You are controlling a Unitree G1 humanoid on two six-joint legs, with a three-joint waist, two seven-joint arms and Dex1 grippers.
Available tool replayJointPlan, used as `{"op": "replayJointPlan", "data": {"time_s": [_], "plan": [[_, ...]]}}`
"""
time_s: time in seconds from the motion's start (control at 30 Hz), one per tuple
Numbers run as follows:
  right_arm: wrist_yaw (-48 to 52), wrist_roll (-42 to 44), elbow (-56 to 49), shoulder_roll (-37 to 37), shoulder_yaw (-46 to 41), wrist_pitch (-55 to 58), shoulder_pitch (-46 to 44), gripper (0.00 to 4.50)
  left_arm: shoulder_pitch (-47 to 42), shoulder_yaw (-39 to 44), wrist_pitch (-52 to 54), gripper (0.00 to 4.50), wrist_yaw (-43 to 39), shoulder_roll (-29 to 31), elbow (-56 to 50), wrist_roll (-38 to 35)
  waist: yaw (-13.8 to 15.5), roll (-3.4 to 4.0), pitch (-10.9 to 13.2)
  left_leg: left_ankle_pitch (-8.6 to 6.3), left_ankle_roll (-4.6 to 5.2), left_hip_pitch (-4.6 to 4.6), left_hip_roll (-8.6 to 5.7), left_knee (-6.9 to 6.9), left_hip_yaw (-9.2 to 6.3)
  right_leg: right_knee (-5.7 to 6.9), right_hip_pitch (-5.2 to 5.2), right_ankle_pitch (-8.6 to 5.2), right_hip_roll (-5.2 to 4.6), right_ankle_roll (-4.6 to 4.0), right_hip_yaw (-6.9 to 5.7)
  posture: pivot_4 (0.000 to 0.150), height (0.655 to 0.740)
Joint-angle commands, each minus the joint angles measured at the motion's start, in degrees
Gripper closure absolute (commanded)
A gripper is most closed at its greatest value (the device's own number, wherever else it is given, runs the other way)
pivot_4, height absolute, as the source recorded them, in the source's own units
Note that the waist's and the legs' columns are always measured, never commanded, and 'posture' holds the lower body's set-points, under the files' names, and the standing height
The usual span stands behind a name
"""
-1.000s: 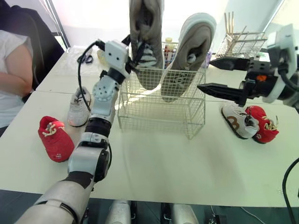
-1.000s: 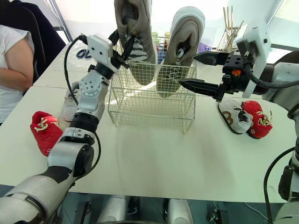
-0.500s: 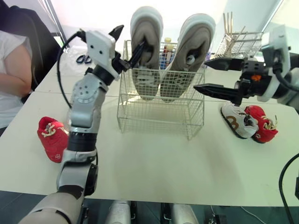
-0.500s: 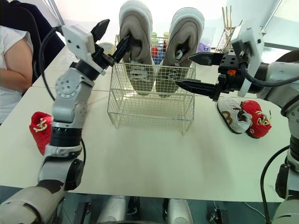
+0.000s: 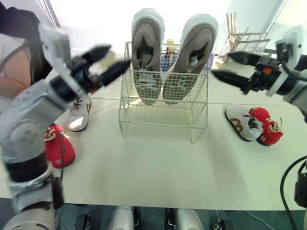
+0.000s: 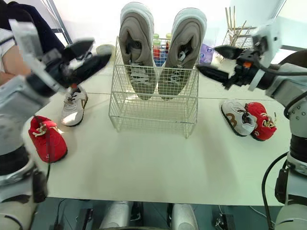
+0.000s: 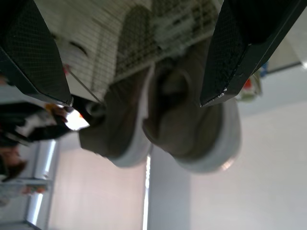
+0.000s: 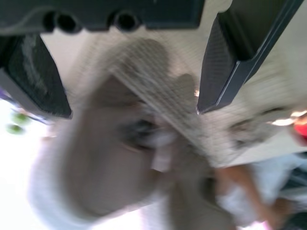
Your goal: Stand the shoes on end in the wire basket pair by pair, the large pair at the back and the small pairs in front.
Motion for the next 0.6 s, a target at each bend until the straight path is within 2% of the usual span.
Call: {"op": "replayJointPlan", "data": {"time_s": [0.03,0.1,0.17,0.27,0.43,0.6], "plan": [[-5.75,-7.45,5.66,1.88,-4.10,-10.29,4.47,0.00,6.26,2.21,3.66,0.03,-3.50,4.41,-6.28,-9.61,0.24,0.00,0.00,0.00,-0.01,0.04,-0.03,0.00,-0.02,0.00,0.06,-0.01,0.00,0.01,-0.01,0.150,0.7352],[-7.62,-10.04,7.47,3.31,-5.77,-14.69,8.74,0.00,9.99,1.44,3.19,0.03,-3.24,5.72,-9.32,-11.57,0.28,-0.01,0.00,0.00,-0.04,0.20,-0.03,-0.01,-0.15,-0.08,0.31,-0.04,0.03,0.02,-0.02,0.150,0.7352],[-8.27,-9.21,7.30,5.02,-7.44,-14.51,12.08,0.00,13.83,0.08,2.61,0.03,-3.82,6.56,-12.73,-12.36,-0.04,0.05,0.01,-0.01,-0.05,0.45,-0.08,-0.05,-0.15,-0.10,0.54,-0.06,0.00,0.03,-0.01,0.150,0.7352],[-10.13,-12.02,5.75,6.92,-9.16,-18.98,19.82,0.00,20.11,-3.77,-0.48,0.03,-3.85,5.82,-18.96,-6.79,-0.17,0.39,-0.09,-0.01,-0.06,0.52,-0.08,-0.11,-0.13,-0.08,0.54,-0.06,0.01,0.03,0.06,0.150,0.7352],[-14.97,-10.41,1.06,11.13,-15.36,-18.00,30.00,0.00,26.68,-10.87,-6.95,0.03,3.78,-2.84,-23.31,0.04,-0.02,0.78,-0.31,0.03,-0.13,0.58,-0.07,-0.16,-0.15,-0.06,0.58,-0.07,0.06,0.00,0.09,0.150,0.7352],[-16.63,-9.98,-6.08,15.79,-15.35,-15.26,38.97,0.00,30.34,-19.96,-11.30,0.03,7.42,-9.35,-22.26,9.55,-0.27,1.03,-0.51,0.01,-0.13,0.67,-0.04,-0.18,-0.15,-0.09,0.61,-0.09,0.13,-0.03,0.19,0.150,0.7352]]}}
